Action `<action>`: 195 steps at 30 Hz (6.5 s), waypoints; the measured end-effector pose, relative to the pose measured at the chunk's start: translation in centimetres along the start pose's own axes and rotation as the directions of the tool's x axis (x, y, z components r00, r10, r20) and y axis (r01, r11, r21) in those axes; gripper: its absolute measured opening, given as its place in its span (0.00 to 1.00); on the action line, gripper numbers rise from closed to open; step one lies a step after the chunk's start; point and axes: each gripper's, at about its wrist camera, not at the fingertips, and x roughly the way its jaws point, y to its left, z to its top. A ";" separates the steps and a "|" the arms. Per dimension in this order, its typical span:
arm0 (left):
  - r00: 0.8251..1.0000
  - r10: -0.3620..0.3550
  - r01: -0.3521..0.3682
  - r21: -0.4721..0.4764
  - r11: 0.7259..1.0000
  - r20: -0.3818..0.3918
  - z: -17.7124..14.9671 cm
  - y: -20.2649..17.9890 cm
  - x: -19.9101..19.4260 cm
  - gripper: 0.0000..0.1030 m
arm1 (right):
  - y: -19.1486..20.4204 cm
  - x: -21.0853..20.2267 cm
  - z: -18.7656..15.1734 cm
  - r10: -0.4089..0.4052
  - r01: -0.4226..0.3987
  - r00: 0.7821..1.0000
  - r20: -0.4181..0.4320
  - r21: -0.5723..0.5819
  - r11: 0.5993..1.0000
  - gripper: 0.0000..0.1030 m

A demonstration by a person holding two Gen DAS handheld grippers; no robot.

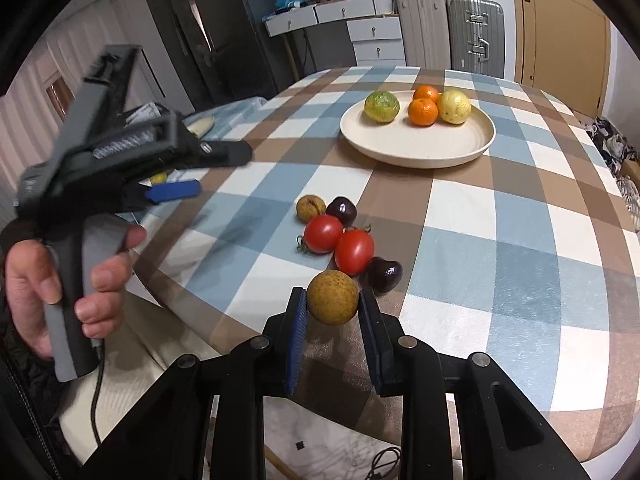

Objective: Organize fruits
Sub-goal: 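Grasp the large brown round fruit with the right gripper while the left gripper grasps the small brown fruit, then carry both brown fruits over the cream plate and lower them onto it, then open both grippers and withdraw them from the plate, then move both grippers toward the dark plums and red tomatoes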

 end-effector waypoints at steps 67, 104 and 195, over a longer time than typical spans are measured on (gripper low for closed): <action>0.993 -0.111 0.114 0.106 0.988 -0.030 11.7 -6.4 3.3 0.23 | -7.0 -0.4 8.3 0.007 -0.023 0.993 0.115 0.134 0.991 0.26; 0.977 -0.018 0.054 0.166 0.985 -0.212 22.7 -8.6 18.1 0.24 | -10.8 14.3 17.9 0.053 -0.060 0.998 0.032 0.254 0.965 0.27; 0.956 0.108 -0.153 0.151 0.977 0.272 -1.6 -3.0 -5.7 0.99 | -4.0 3.4 2.2 -0.071 0.072 0.995 -0.071 0.013 0.997 0.68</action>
